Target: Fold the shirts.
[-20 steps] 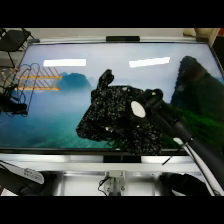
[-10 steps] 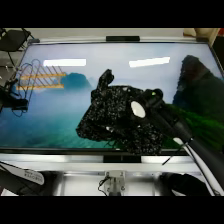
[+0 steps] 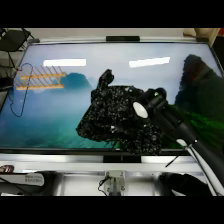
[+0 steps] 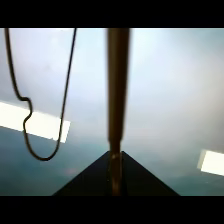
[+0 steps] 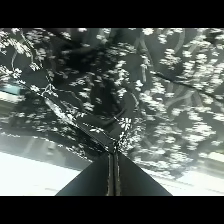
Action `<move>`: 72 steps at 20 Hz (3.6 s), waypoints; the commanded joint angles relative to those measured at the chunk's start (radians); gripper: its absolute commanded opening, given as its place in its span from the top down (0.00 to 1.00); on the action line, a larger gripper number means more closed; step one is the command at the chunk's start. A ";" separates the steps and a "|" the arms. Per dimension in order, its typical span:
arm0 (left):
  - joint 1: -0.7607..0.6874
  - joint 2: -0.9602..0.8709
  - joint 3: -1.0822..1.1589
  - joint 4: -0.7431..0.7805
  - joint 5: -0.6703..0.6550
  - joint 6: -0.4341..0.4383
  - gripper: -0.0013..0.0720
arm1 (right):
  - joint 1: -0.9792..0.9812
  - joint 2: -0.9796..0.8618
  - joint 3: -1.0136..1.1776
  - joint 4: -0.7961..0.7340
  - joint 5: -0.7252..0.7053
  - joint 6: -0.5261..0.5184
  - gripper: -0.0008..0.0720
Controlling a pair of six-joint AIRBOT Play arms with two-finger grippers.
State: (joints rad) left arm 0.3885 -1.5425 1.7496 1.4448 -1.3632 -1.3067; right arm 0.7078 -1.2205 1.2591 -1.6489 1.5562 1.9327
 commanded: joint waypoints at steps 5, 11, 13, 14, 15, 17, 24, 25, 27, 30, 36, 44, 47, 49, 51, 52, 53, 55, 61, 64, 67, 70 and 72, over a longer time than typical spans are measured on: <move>-0.588 0.343 -0.113 -0.052 -0.230 0.003 0.93 | -0.182 0.014 0.001 -0.051 0.002 -0.121 0.93; -1.133 0.559 -0.582 0.190 -0.433 0.033 0.93 | -0.302 0.014 0.001 -0.050 -0.028 -0.235 0.93; -1.204 0.625 -0.669 0.162 -0.432 0.006 0.93 | -0.314 0.014 0.001 -0.050 -0.041 -0.246 0.93; -1.238 0.649 -0.695 0.161 -0.432 0.003 0.93 | -0.314 0.014 0.001 -0.043 -0.048 -0.248 0.93; -1.274 0.668 -0.716 0.161 -0.426 -0.005 0.93 | -0.313 0.014 0.001 -0.029 -0.059 -0.253 0.93; -1.328 0.674 -0.732 0.159 -0.428 -0.015 0.93 | -0.313 0.014 0.001 -0.002 -0.077 -0.258 0.93; -1.292 0.638 -0.752 0.159 -0.344 -0.060 0.93 | -0.313 0.085 0.001 0.002 -0.081 -0.280 0.93; -1.292 0.626 -0.751 0.160 -0.329 -0.060 0.93 | -0.313 0.105 0.001 0.005 -0.080 -0.280 0.93; -1.293 0.611 -0.751 0.159 -0.298 -0.060 0.93 | -0.313 0.134 0.001 0.037 -0.082 -0.280 0.93; -1.293 0.588 -0.751 0.152 -0.276 -0.051 0.93 | -0.313 0.163 0.001 0.087 -0.102 -0.277 0.93; -1.303 0.531 -0.751 0.053 -0.175 0.046 0.93 | -0.313 0.215 0.001 0.194 -0.180 -0.301 0.93; -1.315 0.434 -0.750 0.004 0.005 0.166 0.93 | -0.222 0.275 0.052 0.305 -0.214 -0.359 0.93; -1.284 0.434 -0.750 0.010 -0.029 0.054 0.93 | -0.221 0.275 0.097 0.259 -0.210 -0.319 0.93; -1.246 0.447 -0.750 0.010 -0.115 -0.002 0.93 | -0.221 0.275 0.116 0.199 -0.194 -0.309 0.93; -1.225 0.490 -0.750 0.016 -0.159 -0.031 0.93 | -0.221 0.274 0.117 0.155 -0.146 -0.295 0.93; -1.220 0.517 -0.750 0.023 -0.169 -0.034 0.93 | -0.221 0.274 0.117 0.143 -0.130 -0.295 0.93; -1.215 0.544 -0.750 0.024 -0.184 -0.034 0.93 | -0.221 0.274 0.117 0.143 -0.122 -0.295 0.93; -1.216 0.567 -0.750 0.023 -0.193 -0.056 0.93 | -0.221 0.274 0.117 0.164 -0.127 -0.295 0.93; -1.229 0.476 -0.750 -0.068 0.006 -0.062 0.93 | -0.186 0.274 0.117 0.259 -0.203 -0.294 0.93; -1.277 0.430 -0.750 -0.094 0.152 0.012 0.93 | -0.149 0.274 0.117 0.252 -0.217 -0.286 0.93; -1.286 0.406 -0.750 -0.100 0.296 -0.046 0.93 | -0.149 0.274 0.117 0.257 -0.214 -0.267 0.93; -1.279 0.383 -0.750 -0.151 0.397 -0.084 0.93 | -0.149 0.274 0.117 0.288 -0.218 -0.267 0.93; -1.276 0.348 -0.750 -0.227 0.406 -0.083 0.93 | -0.149 0.274 0.117 0.322 -0.226 -0.267 0.93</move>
State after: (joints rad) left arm -0.8894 -1.1591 0.9985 1.3029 -1.0401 -1.3708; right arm 0.5560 -0.9470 1.3754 -1.3678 1.3415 1.6627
